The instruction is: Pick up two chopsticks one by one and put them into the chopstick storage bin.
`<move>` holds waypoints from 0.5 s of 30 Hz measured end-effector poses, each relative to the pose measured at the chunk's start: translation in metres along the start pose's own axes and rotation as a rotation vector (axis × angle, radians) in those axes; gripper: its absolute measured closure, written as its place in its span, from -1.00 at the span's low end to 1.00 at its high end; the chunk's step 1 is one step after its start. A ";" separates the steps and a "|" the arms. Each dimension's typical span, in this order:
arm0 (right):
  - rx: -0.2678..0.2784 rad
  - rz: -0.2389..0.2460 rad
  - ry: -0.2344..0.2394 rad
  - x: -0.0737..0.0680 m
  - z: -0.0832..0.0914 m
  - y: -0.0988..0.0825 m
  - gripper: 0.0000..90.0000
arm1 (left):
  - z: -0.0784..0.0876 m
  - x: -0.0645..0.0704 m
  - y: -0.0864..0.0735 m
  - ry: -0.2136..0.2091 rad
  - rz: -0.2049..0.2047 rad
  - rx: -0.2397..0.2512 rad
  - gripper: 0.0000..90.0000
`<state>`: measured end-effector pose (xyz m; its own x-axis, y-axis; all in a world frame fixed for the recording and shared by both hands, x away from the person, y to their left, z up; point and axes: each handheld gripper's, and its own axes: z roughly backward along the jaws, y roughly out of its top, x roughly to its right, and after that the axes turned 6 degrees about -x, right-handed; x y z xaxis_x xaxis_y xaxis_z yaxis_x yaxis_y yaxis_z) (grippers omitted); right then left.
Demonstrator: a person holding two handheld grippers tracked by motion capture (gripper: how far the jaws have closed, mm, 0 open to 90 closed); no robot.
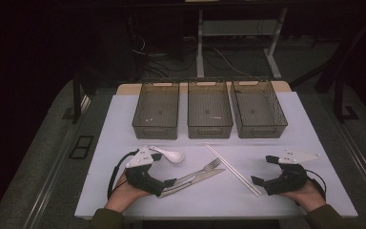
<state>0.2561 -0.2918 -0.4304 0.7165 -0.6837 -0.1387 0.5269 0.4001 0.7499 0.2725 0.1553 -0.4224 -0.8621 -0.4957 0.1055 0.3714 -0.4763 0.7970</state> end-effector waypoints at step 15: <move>-0.010 -0.005 -0.007 -0.001 0.009 0.007 -0.96 | 0.002 0.000 -0.001 -0.003 -0.002 -0.010 -1.00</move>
<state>0.2549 -0.2939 -0.4193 0.7108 -0.6897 -0.1381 0.5353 0.4030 0.7424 0.2713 0.1572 -0.4218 -0.8637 -0.4928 0.1058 0.3733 -0.4844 0.7912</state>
